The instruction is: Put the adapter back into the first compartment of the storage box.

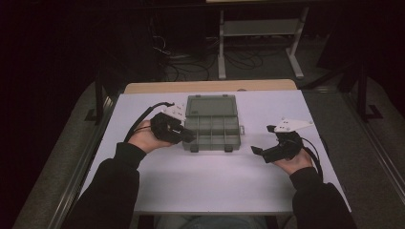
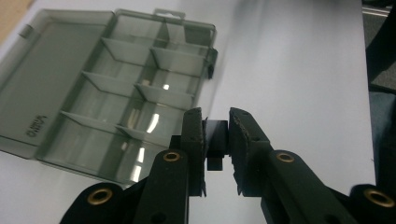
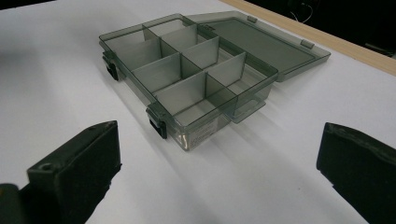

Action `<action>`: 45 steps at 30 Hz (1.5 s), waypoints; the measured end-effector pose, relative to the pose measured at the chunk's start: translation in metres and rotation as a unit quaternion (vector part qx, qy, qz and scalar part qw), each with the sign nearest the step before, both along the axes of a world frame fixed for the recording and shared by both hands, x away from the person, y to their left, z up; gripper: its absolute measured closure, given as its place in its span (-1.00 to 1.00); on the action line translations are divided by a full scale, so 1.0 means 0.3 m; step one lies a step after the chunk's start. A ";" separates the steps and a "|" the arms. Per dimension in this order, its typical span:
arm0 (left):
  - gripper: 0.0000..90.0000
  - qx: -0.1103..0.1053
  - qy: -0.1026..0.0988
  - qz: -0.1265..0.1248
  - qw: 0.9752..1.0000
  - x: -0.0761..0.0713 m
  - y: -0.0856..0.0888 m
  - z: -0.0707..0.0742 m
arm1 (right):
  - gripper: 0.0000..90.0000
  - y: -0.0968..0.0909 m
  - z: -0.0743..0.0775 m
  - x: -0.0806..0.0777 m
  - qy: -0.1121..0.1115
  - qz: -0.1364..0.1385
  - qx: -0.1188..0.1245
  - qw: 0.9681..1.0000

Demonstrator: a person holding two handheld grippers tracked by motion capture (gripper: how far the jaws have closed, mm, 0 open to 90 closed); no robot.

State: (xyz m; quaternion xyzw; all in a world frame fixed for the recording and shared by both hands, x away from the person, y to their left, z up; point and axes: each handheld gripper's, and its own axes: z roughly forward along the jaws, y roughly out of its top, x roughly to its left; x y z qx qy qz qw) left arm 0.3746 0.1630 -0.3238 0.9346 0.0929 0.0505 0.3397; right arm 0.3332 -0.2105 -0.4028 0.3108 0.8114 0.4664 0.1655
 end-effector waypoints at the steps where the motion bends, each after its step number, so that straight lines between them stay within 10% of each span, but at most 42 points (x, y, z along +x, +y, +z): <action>1: 0.70 -0.003 -0.001 0.001 1.000 0.004 0.000 0.004 | -1.00 0.000 0.000 0.000 0.000 0.000 -0.001 1.000; 26: 0.70 -0.013 -0.014 0.015 1.000 0.153 0.007 0.029 | -1.00 0.003 -0.008 0.005 0.005 0.003 -0.009 1.000; 45: 0.70 -0.036 -0.006 0.058 0.998 0.273 0.033 -0.053 | -1.00 -0.002 -0.007 0.001 0.005 0.000 -0.009 1.000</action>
